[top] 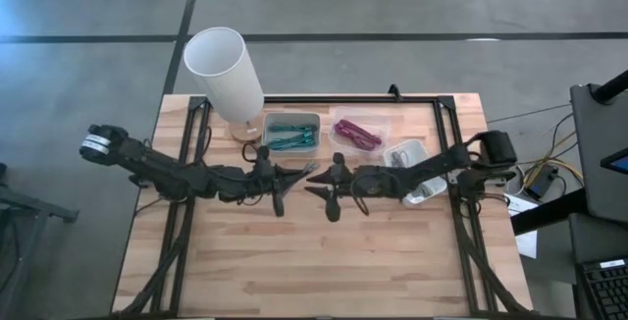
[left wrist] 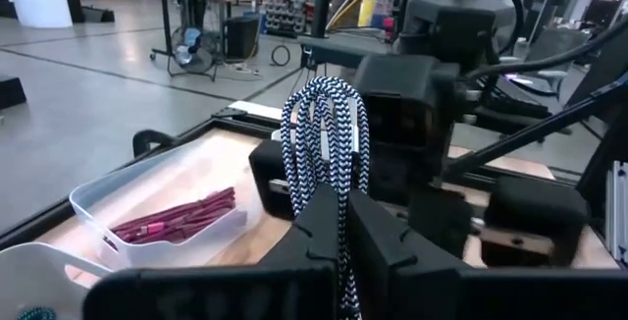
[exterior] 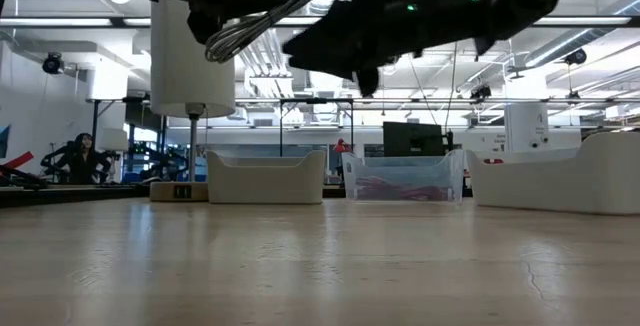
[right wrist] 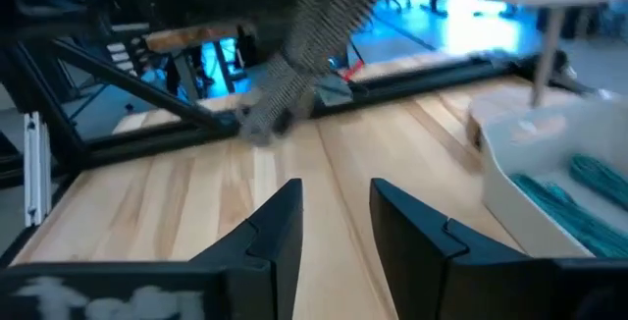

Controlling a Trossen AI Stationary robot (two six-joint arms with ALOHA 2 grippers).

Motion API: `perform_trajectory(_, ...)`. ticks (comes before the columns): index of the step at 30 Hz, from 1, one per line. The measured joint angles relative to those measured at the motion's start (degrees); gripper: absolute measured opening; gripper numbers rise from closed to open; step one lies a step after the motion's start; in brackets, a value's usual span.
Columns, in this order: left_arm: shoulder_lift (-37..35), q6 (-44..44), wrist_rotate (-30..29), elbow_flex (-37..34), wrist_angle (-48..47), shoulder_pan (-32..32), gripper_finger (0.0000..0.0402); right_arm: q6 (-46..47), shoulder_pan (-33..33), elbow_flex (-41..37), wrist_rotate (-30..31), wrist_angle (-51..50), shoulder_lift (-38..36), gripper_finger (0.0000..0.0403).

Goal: Pick & Place USB Port
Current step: Put the black and white USB cable into the white bin

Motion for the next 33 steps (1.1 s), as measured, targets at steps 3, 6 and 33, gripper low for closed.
perform_trajectory(3,0.0,0.0,0.0,-0.1,0.2,0.0,0.0007,-3.3,0.2,2.5,-1.8,0.6,2.2,0.0121)
perform_trajectory(6,0.0,0.3,0.0,-0.3,0.2,0.0,0.0008,-5.4,0.3,5.1,-2.4,0.8,3.7,0.0128)
perform_trajectory(33,0.0,0.3,1.7,-0.5,0.3,-0.9,0.0009,-7.3,0.5,9.4,-2.3,1.7,6.0,0.0149)
